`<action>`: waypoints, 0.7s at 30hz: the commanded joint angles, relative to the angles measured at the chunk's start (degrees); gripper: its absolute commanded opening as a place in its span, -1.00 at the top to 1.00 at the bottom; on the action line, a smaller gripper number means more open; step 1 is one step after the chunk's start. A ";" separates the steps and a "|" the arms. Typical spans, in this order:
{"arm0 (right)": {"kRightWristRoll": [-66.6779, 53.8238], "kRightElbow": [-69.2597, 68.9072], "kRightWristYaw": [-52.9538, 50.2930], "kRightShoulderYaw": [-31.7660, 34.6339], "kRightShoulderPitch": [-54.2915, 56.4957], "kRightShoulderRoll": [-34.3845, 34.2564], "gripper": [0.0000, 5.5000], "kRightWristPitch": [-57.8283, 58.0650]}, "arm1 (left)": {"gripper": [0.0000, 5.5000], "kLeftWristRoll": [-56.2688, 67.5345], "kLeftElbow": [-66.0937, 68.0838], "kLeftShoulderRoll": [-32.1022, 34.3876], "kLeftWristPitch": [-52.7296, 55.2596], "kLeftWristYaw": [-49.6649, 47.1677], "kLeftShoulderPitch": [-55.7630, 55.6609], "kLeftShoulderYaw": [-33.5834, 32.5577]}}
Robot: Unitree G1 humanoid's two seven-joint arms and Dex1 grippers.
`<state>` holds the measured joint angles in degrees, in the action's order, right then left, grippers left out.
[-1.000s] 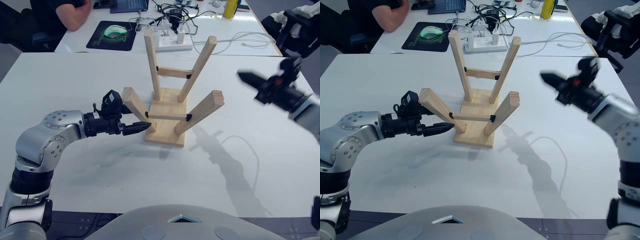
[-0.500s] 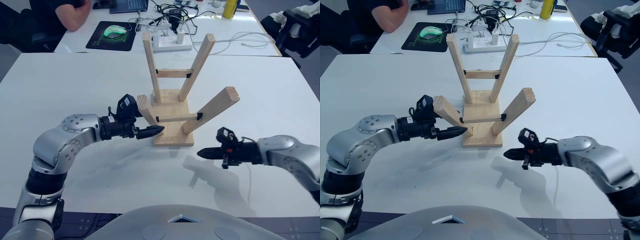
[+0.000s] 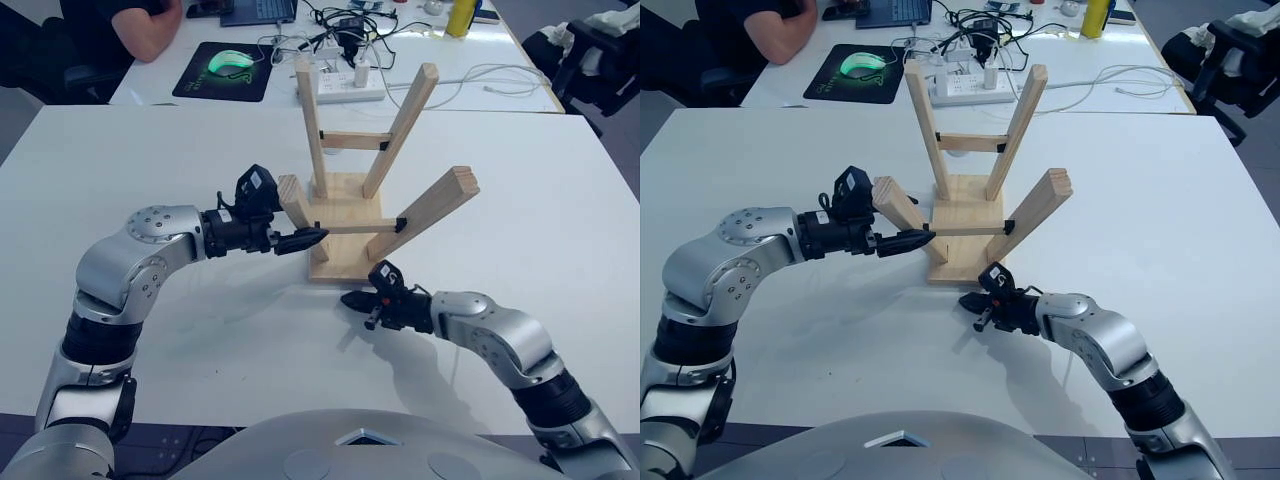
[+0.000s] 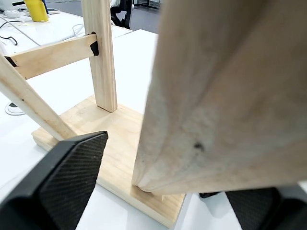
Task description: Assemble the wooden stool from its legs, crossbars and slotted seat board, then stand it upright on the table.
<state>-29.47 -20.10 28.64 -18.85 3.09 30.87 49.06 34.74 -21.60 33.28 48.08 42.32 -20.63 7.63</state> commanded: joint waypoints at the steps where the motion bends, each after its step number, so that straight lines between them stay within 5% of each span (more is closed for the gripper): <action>1: 2.89 2.32 -2.54 1.36 2.20 -2.08 1.00 0.27 | -0.42 -1.95 1.01 -0.02 -1.31 0.04 -1.28 0.66; 9: 6.15 3.39 -3.30 -0.42 3.53 -6.25 1.00 0.67 | -0.42 -7.26 3.19 -0.18 -5.61 -0.95 0.03 1.09; 21: 11.18 8.95 -5.61 2.65 5.29 -10.02 1.00 -2.35 | -0.42 -10.75 3.95 -2.17 -13.89 -10.10 9.34 -13.07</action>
<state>-19.83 -12.88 24.45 -17.87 7.78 20.88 46.85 22.50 -15.33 32.55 34.08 32.82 -13.04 -4.34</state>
